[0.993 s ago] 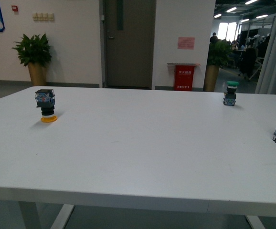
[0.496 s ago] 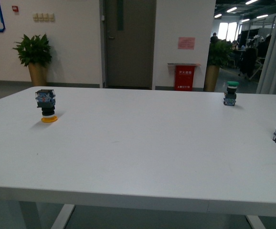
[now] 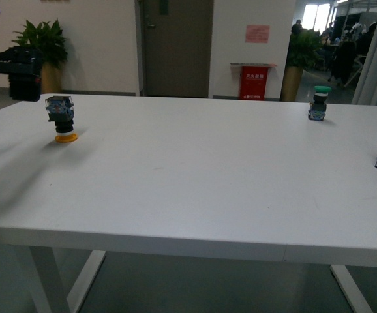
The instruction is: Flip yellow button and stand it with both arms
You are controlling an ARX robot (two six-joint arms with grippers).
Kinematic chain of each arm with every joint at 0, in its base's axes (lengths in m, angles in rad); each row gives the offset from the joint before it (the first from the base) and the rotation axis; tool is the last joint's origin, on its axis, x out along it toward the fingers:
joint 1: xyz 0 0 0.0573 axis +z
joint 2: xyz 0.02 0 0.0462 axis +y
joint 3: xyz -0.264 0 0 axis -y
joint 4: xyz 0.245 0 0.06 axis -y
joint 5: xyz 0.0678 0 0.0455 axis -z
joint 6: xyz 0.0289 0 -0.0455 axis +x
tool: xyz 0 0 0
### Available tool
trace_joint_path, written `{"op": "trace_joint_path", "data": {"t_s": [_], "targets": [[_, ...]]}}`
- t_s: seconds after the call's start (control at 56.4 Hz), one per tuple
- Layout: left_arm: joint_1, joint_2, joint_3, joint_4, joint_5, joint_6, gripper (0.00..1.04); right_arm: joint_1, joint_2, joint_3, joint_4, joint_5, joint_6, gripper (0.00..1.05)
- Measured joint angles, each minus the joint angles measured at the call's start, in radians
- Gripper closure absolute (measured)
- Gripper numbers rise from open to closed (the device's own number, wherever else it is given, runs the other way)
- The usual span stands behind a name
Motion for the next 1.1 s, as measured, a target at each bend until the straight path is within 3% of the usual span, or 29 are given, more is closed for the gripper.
{"op": "trace_joint_path", "data": {"t_s": [0.195, 0.461, 0.886, 1.099], "targets": [[-0.016, 0.125, 0.192, -0.109, 0.054, -0.034, 0.06, 0.0, 0.0, 0.0, 0.0, 0.0, 0.0, 0.07], [-0.032, 0.223, 0.31, -0.171, 0.05, -0.046, 0.06, 0.0, 0.0, 0.0, 0.0, 0.0, 0.0, 0.07], [-0.028, 0.285, 0.333, -0.176, 0.047, -0.044, 0.06, 0.0, 0.0, 0.0, 0.0, 0.0, 0.0, 0.07], [-0.031, 0.298, 0.334, -0.162, 0.053, -0.042, 0.37, 0.0, 0.0, 0.0, 0.0, 0.0, 0.0, 0.07]]}}
